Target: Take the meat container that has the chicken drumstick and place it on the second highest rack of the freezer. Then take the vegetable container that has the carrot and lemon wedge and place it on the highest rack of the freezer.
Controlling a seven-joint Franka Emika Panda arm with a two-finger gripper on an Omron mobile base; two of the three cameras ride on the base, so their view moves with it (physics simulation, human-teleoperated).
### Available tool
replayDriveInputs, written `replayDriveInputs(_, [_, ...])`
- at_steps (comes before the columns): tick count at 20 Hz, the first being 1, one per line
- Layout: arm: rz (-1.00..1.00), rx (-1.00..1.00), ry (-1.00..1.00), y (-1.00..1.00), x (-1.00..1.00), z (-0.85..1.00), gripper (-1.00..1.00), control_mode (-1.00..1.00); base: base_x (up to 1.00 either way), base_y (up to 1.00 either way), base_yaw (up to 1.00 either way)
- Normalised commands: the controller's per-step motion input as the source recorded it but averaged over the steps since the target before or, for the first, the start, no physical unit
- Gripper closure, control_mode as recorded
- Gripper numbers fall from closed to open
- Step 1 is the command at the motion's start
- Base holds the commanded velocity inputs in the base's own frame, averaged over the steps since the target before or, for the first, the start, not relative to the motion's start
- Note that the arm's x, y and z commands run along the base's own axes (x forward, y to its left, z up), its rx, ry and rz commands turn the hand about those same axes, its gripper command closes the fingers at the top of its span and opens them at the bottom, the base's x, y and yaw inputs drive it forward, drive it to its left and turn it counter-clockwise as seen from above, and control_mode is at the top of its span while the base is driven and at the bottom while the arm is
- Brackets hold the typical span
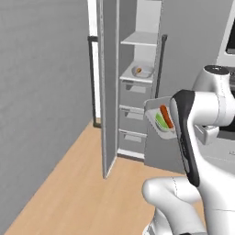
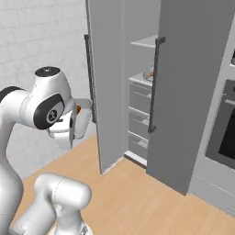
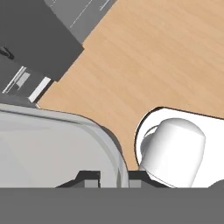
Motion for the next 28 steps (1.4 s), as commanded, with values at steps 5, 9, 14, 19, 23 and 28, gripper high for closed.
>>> replayDriveInputs(5, [0.0, 0.0, 0.0, 0.0, 0.0, 0.0, 1.0, 1.0, 0.64, -0.07, -0.38])
replayDriveInputs(9, [0.0, 0.0, 0.0, 0.0, 0.0, 0.0, 1.0, 1.0, 0.72, 0.07, -0.18])
replayDriveInputs(14, [0.0, 0.0, 0.0, 0.0, 0.0, 0.0, 1.0, 1.0, 0.76, 0.55, -0.08])
replayDriveInputs(19, [0.0, 0.0, 0.0, 0.0, 0.0, 0.0, 1.0, 1.0, 0.76, 0.4, -0.1])
replayDriveInputs(23, [0.0, 0.0, 0.0, 0.0, 0.0, 0.0, 1.0, 1.0, 0.66, 0.16, -0.23])
replayDriveInputs(28, [0.0, 0.0, 0.0, 0.0, 0.0, 0.0, 1.0, 1.0, 0.63, 0.33, -0.19])
